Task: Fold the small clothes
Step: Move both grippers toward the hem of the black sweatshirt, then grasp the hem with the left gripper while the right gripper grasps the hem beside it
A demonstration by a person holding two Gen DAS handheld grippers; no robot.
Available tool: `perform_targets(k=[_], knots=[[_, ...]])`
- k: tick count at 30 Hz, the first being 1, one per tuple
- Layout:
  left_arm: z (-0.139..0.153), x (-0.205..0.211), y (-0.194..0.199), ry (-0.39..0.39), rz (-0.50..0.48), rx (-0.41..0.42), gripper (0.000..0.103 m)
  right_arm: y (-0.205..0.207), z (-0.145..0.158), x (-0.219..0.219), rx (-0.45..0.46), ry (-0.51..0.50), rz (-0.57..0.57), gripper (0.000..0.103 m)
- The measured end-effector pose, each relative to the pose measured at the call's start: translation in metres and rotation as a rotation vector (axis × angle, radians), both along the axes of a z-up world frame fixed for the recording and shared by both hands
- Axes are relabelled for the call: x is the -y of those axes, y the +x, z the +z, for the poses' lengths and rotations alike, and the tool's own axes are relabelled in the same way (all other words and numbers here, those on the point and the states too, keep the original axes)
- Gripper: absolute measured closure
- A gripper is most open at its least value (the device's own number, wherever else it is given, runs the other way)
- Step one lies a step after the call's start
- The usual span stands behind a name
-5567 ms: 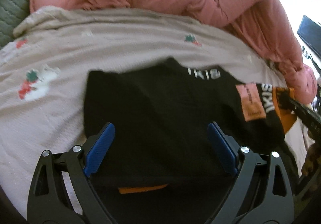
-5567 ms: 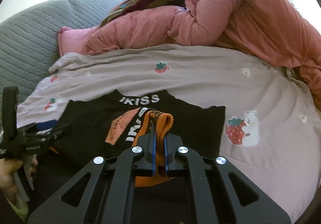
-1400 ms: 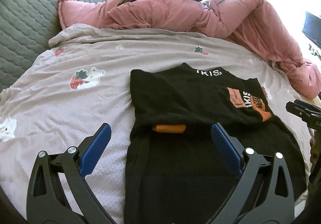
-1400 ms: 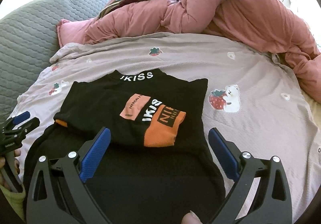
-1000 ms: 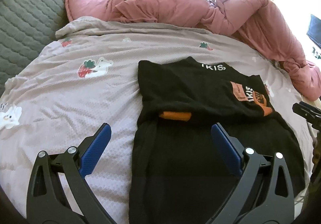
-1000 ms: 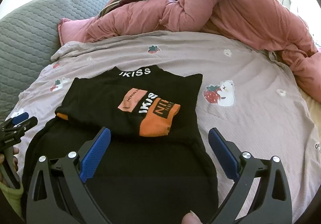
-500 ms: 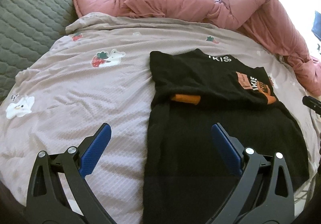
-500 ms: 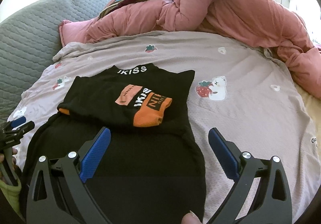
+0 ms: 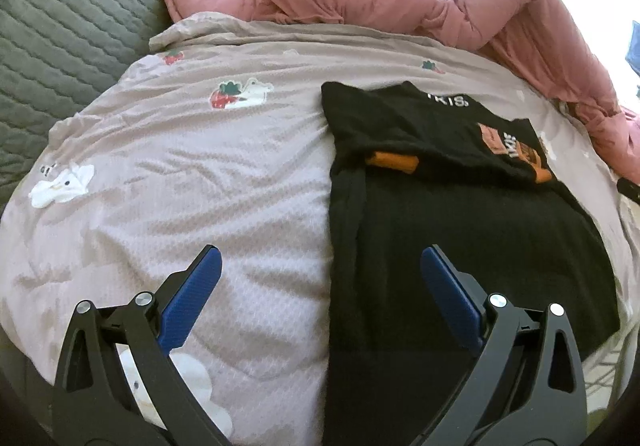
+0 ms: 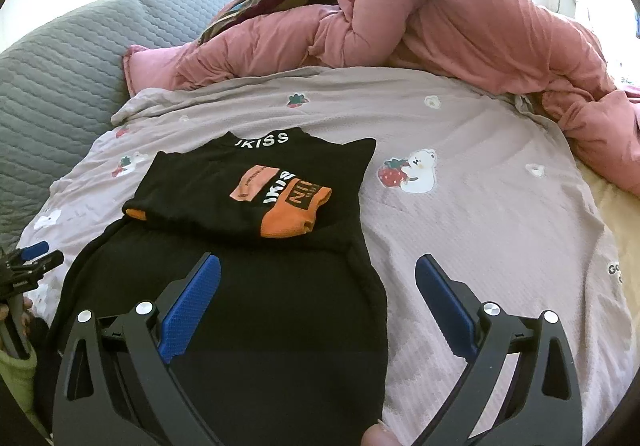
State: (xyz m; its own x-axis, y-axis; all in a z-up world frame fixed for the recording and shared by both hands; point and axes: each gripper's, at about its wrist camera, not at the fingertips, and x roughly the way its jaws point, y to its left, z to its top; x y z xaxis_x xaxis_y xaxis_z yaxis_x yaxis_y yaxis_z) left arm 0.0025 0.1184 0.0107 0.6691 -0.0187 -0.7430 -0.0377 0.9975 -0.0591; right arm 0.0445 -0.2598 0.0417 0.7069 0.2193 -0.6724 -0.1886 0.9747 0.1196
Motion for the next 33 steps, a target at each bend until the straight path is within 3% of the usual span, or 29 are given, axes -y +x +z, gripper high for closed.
perform_targets(k=[9, 11, 18, 20, 22, 29, 33], knots=[[-0.006, -0.010, -0.025, -0.078, -0.017, -0.025, 0.013, -0.019, -0.014, -0.004, -0.036, 0.005, 0.040, 0.006], [-0.009, -0.009, -0.030, -0.106, -0.029, -0.037, 0.025, -0.022, -0.018, -0.007, -0.048, 0.001, 0.053, 0.006], [-0.018, -0.004, -0.042, -0.180, -0.067, -0.070, 0.052, -0.035, -0.027, -0.007, -0.066, -0.006, 0.073, 0.006], [-0.020, -0.003, -0.044, -0.211, -0.080, -0.077, 0.065, -0.039, -0.028, -0.005, -0.068, -0.007, 0.075, 0.006], [-0.022, 0.000, -0.046, -0.215, -0.092, -0.086, 0.070, -0.043, -0.029, -0.003, -0.073, -0.006, 0.077, 0.006], [-0.036, 0.003, -0.047, -0.205, -0.068, -0.144, 0.071, -0.055, -0.035, 0.006, -0.092, -0.010, 0.086, 0.006], [-0.044, -0.003, -0.046, -0.239, -0.056, -0.161, 0.071, -0.064, -0.035, 0.013, -0.096, -0.006, 0.098, 0.006]])
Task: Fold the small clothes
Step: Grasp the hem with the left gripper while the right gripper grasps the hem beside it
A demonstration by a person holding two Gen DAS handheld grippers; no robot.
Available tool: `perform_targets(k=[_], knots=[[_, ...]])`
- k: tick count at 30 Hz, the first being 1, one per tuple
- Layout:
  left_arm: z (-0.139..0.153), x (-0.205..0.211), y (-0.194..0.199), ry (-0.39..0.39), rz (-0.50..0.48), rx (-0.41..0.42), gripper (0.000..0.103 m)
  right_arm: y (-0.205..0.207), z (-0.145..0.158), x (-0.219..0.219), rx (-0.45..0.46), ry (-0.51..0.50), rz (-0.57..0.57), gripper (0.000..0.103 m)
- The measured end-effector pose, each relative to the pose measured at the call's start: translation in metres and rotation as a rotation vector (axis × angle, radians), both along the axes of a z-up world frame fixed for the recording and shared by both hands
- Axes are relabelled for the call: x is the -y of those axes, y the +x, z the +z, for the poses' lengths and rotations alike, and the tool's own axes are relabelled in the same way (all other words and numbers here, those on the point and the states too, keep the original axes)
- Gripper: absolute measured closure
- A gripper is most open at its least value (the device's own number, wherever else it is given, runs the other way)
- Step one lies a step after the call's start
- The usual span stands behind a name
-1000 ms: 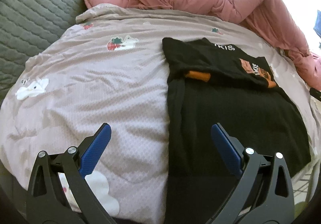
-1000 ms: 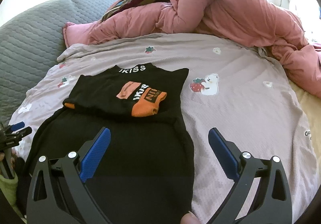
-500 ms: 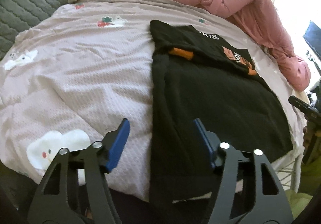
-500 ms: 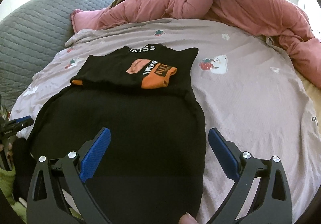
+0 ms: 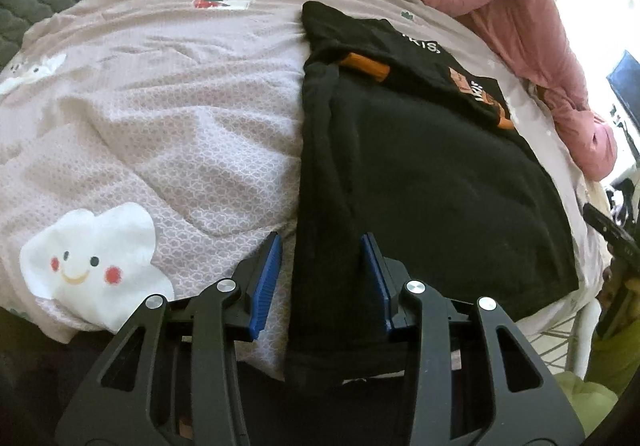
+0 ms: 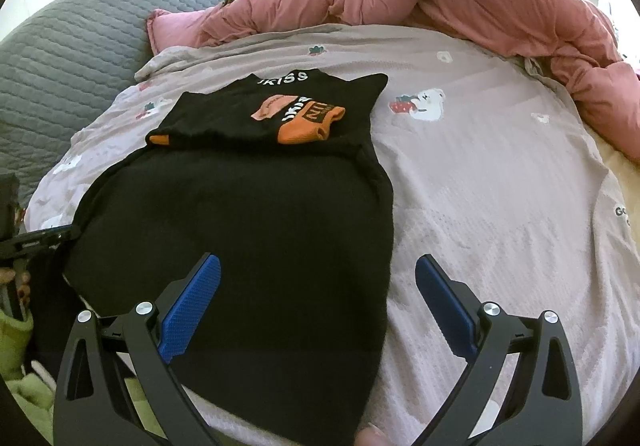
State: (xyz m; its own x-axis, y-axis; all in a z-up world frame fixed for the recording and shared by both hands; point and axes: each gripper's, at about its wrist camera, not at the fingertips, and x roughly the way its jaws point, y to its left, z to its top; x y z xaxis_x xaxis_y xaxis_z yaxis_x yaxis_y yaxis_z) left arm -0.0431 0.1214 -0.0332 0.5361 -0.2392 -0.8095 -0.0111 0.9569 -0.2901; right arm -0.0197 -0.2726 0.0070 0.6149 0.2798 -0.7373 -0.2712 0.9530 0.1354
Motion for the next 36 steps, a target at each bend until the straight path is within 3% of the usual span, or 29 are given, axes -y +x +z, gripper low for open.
perform_targets(k=[3, 5, 9, 11, 12, 13, 15, 18, 27, 31, 34, 36], knots=[[-0.001, -0.001, 0.000, -0.006, -0.001, 0.001, 0.071, -0.007, 0.000, 0.006, -0.003, 0.002, 0.008, 0.006], [-0.002, 0.000, 0.000, -0.011, -0.008, 0.004, 0.088, -0.011, -0.001, 0.010, -0.008, -0.001, 0.009, 0.006], [-0.001, 0.000, -0.001, -0.019, -0.017, 0.014, 0.094, -0.019, -0.006, 0.021, -0.034, 0.013, 0.003, 0.006], [-0.001, 0.000, 0.000, -0.020, -0.018, 0.015, 0.094, -0.023, -0.008, 0.026, -0.049, 0.035, 0.003, 0.011], [-0.002, 0.000, 0.000, -0.021, -0.017, 0.013, 0.094, -0.024, -0.009, 0.027, -0.053, 0.042, 0.005, 0.018], [-0.002, 0.000, 0.000, -0.021, -0.016, 0.011, 0.094, -0.025, -0.010, 0.028, -0.060, 0.051, 0.011, 0.032], [-0.002, 0.000, 0.000, -0.022, -0.016, 0.008, 0.094, -0.027, -0.012, 0.029, -0.081, 0.060, 0.025, 0.035], [-0.002, 0.001, 0.000, -0.022, -0.016, 0.005, 0.094, -0.029, -0.017, 0.028, -0.106, 0.063, 0.040, 0.050], [-0.004, 0.001, 0.000, -0.018, -0.016, 0.001, 0.094, -0.027, -0.037, 0.031, -0.188, 0.101, 0.027, 0.053], [-0.005, 0.003, 0.001, -0.010, -0.017, -0.007, 0.094, -0.027, -0.040, 0.030, -0.202, 0.135, 0.048, 0.061], [-0.007, 0.004, 0.003, -0.004, -0.021, -0.016, 0.092, -0.029, -0.039, 0.029, -0.202, 0.161, 0.074, 0.073], [-0.008, 0.004, 0.004, -0.001, -0.022, -0.019, 0.092, -0.029, -0.039, 0.029, -0.196, 0.161, 0.085, 0.073]])
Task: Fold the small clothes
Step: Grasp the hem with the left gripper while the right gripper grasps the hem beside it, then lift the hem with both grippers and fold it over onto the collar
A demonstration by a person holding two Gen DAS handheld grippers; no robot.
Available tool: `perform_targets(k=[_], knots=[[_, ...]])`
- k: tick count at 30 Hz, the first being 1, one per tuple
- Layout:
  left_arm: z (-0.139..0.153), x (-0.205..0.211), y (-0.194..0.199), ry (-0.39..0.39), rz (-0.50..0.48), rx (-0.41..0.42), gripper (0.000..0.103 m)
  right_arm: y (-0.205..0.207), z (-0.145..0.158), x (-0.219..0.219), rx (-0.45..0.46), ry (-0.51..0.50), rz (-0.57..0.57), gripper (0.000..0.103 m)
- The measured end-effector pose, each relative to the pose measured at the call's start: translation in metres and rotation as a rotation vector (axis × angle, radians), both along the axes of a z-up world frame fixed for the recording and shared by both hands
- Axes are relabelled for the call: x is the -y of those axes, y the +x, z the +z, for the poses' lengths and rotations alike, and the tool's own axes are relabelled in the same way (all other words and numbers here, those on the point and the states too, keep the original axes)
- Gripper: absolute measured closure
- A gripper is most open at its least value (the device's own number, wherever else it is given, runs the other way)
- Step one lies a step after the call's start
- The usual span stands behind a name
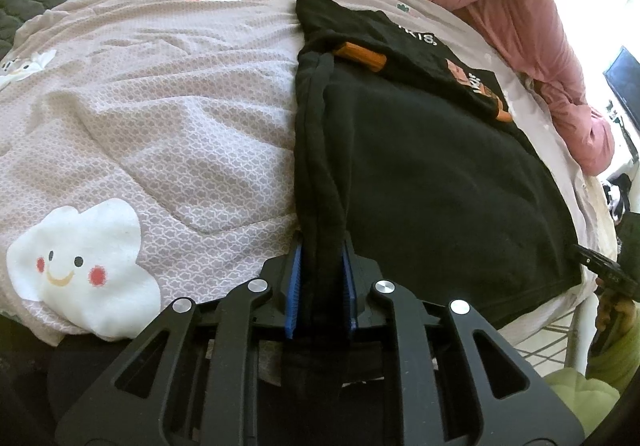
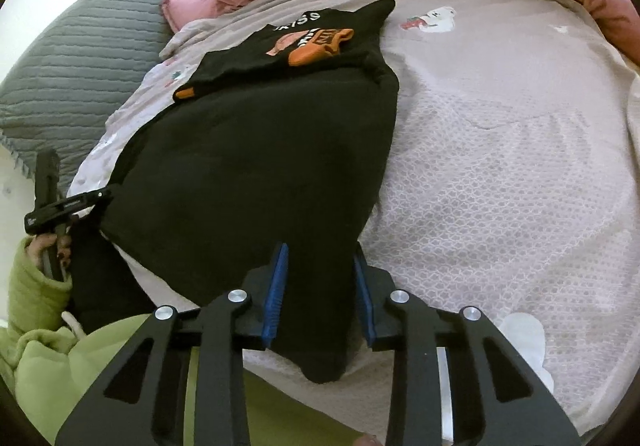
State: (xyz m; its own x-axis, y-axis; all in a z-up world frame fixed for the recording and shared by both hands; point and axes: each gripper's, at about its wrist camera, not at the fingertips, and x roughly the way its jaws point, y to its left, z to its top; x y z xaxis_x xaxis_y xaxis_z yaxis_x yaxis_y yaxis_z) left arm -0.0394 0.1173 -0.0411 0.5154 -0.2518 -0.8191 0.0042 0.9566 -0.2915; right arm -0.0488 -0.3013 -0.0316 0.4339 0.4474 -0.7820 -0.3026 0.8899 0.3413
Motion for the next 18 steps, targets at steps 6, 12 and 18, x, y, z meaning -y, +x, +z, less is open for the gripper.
perform_targets(k=[6, 12, 18], knots=[[0.000, 0.004, 0.000, 0.034, -0.009, -0.003, 0.093, 0.005, -0.008, 0.001, -0.013, 0.016, 0.005, 0.080], [0.012, 0.010, -0.002, 0.068, -0.021, 0.029, 0.099, 0.005, 0.012, 0.004, 0.052, 0.034, 0.032, 0.093], [0.043, 0.006, -0.009, 0.037, -0.003, 0.113, 0.100, 0.003, 0.036, 0.013, 0.135, 0.060, 0.030, 0.095]])
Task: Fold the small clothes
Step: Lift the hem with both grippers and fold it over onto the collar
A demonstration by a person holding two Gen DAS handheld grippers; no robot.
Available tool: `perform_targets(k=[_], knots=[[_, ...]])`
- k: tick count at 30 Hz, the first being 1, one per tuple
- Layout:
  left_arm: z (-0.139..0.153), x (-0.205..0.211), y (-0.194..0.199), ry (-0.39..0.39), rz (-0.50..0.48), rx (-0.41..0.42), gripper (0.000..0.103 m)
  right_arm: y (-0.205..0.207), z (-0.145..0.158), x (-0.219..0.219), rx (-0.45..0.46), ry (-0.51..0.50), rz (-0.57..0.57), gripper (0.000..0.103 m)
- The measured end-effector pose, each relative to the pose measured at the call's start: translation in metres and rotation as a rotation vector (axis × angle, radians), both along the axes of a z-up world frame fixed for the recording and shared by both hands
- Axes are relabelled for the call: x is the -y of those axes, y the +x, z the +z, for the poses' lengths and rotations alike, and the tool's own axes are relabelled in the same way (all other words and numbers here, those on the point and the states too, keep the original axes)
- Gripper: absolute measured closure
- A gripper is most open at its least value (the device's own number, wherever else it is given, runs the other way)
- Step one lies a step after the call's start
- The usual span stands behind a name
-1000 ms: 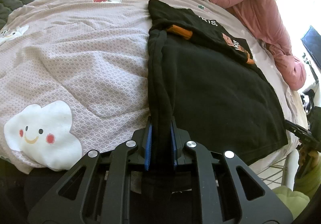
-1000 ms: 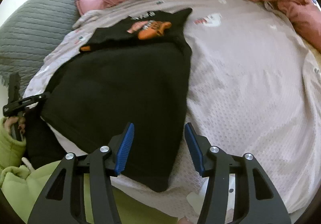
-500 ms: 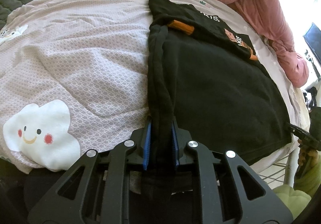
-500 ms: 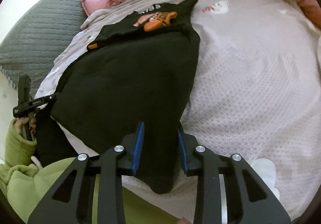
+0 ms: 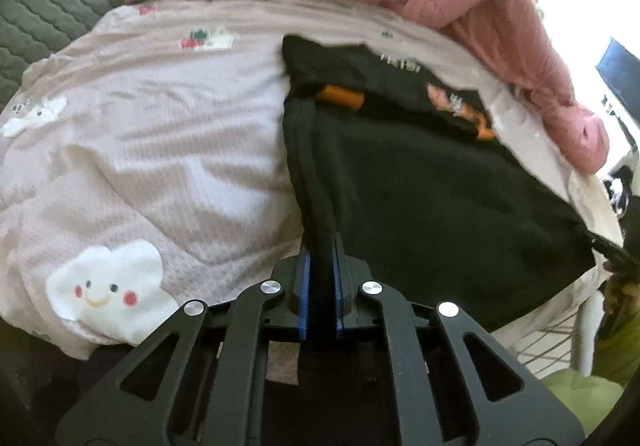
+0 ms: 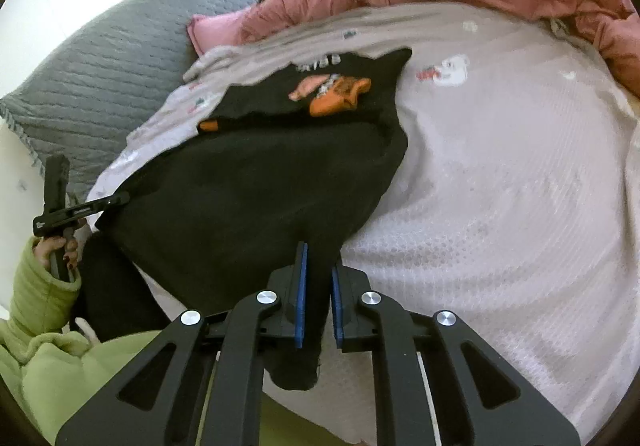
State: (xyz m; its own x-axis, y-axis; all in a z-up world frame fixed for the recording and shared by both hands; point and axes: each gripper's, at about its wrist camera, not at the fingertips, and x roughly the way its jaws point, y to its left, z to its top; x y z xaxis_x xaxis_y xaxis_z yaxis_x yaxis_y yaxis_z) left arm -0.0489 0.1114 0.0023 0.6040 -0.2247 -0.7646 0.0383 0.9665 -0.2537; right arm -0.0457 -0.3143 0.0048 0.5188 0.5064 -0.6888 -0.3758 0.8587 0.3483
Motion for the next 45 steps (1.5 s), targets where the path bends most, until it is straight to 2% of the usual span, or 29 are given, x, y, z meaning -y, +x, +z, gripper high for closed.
perform_targets(k=[7, 21, 37, 45], knots=[[0.023, -0.007, 0.010, -0.084, 0.019, 0.045, 0.100, 0.010, 0.024, 0.011, 0.072, 0.068, -0.019, 0.096], [0.042, -0.013, 0.050, -0.101, 0.059, 0.110, 0.100, 0.053, 0.056, 0.009, 0.169, 0.115, -0.075, 0.096], [0.053, -0.029, 0.125, -0.193, 0.111, 0.152, 0.100, 0.126, 0.061, 0.000, 0.173, 0.101, -0.158, 0.096], [0.052, -0.038, 0.172, -0.266, 0.151, 0.155, 0.100, 0.169, 0.063, 0.001, 0.175, 0.084, -0.195, 0.096]])
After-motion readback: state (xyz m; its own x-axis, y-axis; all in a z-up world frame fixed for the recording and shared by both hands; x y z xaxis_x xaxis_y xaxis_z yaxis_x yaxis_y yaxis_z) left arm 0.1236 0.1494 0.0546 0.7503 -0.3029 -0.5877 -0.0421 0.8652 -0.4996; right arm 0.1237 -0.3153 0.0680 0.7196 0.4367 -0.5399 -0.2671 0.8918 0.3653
